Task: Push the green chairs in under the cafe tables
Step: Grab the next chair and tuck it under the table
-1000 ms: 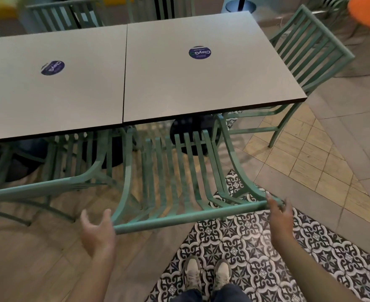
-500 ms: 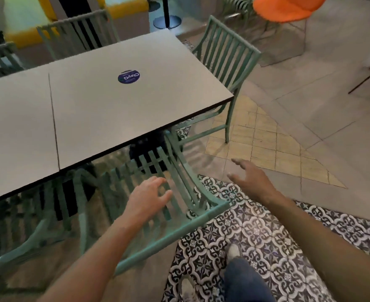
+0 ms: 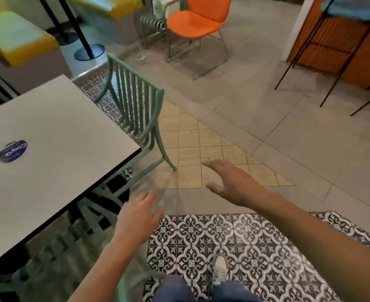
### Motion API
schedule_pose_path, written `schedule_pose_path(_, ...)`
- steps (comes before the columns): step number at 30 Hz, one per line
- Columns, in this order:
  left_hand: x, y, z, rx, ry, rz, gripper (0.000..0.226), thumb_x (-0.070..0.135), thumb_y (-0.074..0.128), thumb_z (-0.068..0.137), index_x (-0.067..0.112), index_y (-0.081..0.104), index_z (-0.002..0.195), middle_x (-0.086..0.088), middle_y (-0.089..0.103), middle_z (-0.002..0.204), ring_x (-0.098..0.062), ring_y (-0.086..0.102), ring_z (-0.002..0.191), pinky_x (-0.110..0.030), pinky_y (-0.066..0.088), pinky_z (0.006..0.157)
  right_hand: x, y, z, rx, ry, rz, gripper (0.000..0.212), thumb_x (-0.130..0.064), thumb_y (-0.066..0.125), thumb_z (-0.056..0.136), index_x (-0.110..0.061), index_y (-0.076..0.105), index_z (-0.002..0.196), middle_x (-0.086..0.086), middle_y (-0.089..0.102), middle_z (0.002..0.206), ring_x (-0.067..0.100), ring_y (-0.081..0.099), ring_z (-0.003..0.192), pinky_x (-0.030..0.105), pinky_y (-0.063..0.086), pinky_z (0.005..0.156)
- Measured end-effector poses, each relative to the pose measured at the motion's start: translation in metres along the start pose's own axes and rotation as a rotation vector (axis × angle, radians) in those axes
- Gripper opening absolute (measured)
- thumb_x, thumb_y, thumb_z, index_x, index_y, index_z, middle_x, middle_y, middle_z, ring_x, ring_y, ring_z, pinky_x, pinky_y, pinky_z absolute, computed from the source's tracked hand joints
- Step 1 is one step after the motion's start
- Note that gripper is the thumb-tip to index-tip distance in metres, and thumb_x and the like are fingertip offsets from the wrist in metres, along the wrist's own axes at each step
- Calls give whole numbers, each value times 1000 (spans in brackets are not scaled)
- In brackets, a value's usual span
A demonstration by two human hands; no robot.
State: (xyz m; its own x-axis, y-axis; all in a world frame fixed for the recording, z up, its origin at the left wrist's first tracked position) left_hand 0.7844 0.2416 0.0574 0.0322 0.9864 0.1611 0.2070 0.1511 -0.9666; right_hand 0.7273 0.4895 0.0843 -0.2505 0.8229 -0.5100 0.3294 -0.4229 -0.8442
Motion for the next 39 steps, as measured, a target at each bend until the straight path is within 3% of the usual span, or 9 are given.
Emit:
schedule_pose_path(5, 40, -19, 108, 34, 12, 26, 49, 48, 45, 93, 24, 49, 136, 3, 53, 135, -18, 51, 121, -37, 42, 100, 51, -52, 77, 14, -22, -44, 62, -39, 54, 93, -30, 26, 149, -6, 35, 151, 13, 31, 137, 31, 32, 107)
schedule_pose_path(11, 55, -38, 263, 102, 29, 23, 49, 48, 48, 91, 22, 53, 132, 2, 57, 127, -21, 53, 116, -38, 43, 93, 102, -86, 205, -33, -76, -86, 61, -41, 52, 93, -33, 26, 148, -8, 36, 150, 12, 34, 135, 31, 36, 106)
schedule_pose_path(23, 25, -98, 491, 137, -222, 24, 47, 48, 48, 90, 20, 57, 126, 0, 61, 115, -21, 58, 104, -36, 45, 85, 144, -184, 453, -83, -267, -136, 60, -41, 53, 93, -34, 27, 147, -11, 38, 148, 9, 35, 133, 22, 31, 104)
schedule_pose_path(30, -8, -96, 600, 152, -557, 6, 48, 48, 44, 90, 19, 53, 127, 0, 59, 115, -20, 58, 100, -37, 49, 84, 160, -193, 625, -238, -542, -175, 61, -42, 53, 92, -34, 27, 148, -10, 37, 148, 10, 34, 134, 26, 34, 106)
schedule_pose_path(34, -14, -97, 644, 142, -834, -98, 43, 47, 43, 91, 18, 49, 122, -3, 56, 117, -25, 59, 97, -39, 50, 78, 142, -199, 706, -384, -731, -218, 61, -40, 53, 92, -33, 29, 147, -11, 38, 148, 10, 35, 133, 22, 31, 104)
schedule_pose_path(39, -29, -80, 679, 100, -1151, -273, 61, 46, 48, 90, 17, 32, 142, -5, 45, 136, -29, 56, 111, -42, 48, 87, 100, -192, 785, -555, -945, -262, 63, -38, 54, 92, -30, 27, 149, -8, 36, 150, 13, 33, 135, 24, 28, 108)
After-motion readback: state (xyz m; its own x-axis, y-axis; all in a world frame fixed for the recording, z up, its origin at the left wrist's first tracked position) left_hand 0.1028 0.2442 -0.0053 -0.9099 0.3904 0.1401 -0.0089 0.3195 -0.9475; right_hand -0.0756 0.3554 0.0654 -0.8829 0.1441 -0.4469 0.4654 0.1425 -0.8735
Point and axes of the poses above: each hand's wrist, its own z-axis towards the middle knuckle, its own y-axis out of the palm, x = y × z, the point moved 2 cm from there along z, towards the middle knuckle
